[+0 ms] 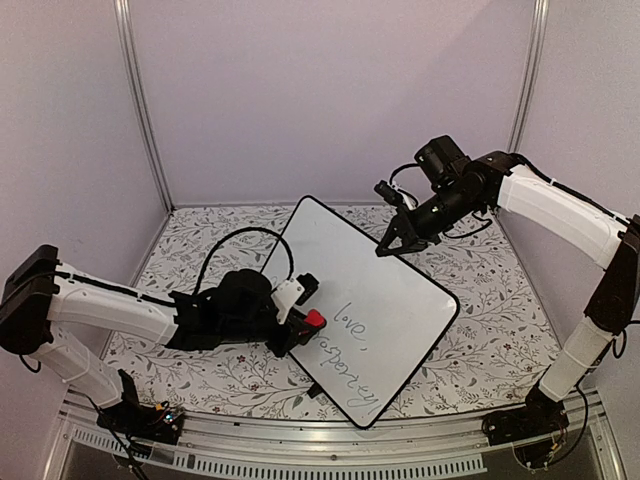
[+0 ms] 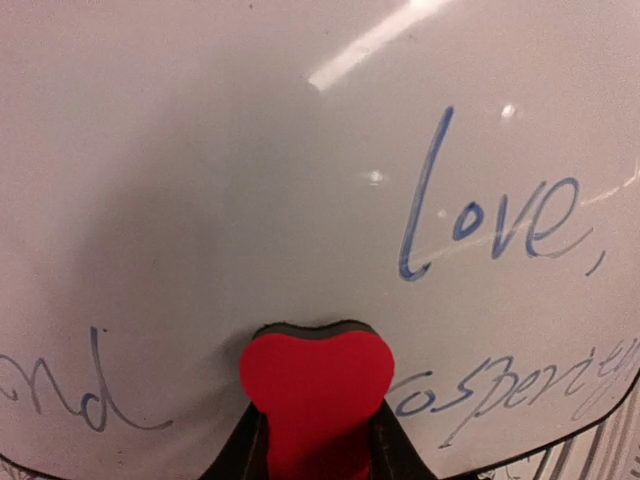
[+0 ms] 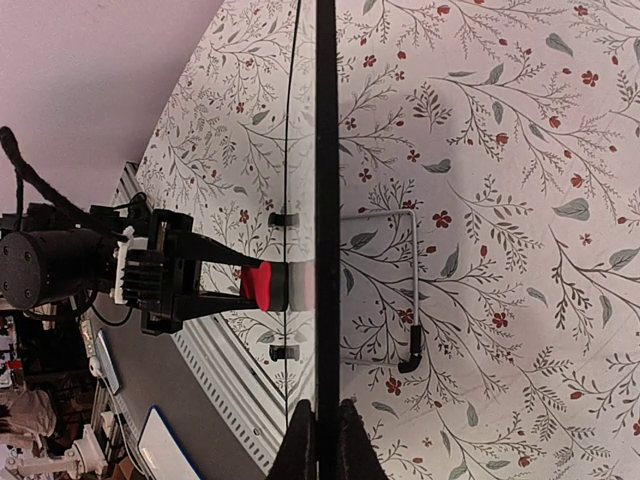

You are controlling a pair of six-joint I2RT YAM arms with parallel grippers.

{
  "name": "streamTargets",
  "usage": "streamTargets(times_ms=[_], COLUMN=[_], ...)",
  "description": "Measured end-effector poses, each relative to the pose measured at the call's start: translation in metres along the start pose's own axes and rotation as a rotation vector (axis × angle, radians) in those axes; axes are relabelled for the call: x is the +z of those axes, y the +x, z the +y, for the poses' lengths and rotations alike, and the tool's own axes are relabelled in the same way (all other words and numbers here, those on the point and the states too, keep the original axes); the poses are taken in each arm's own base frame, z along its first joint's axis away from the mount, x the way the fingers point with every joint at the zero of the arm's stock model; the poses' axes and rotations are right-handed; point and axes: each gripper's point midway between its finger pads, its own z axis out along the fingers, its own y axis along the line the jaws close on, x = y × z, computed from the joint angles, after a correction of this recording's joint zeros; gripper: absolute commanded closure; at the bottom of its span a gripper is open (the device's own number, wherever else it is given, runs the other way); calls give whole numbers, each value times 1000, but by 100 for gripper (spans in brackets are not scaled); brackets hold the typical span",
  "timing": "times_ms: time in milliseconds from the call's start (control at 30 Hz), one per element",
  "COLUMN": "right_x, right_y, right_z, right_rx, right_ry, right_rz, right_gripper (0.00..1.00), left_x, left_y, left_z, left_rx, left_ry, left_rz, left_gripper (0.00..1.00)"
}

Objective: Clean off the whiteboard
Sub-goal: Erase the center of the whiteboard.

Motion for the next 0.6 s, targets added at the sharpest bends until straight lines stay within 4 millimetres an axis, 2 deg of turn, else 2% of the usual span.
streamTargets(times_ms=[300, 600], right_x=[0, 0], right_y=[0, 0], right_z=[1, 1], right_rx=[-1, -1], right_ry=[-3, -4], right_rz=[0, 0], right_gripper=[100, 100], left_x=[1, 8], left_y=[-11, -49], left_z=[-13, -21], left_rx=[27, 70], left_ry=[22, 24], left_rz=[4, -47], left_gripper=[100, 100])
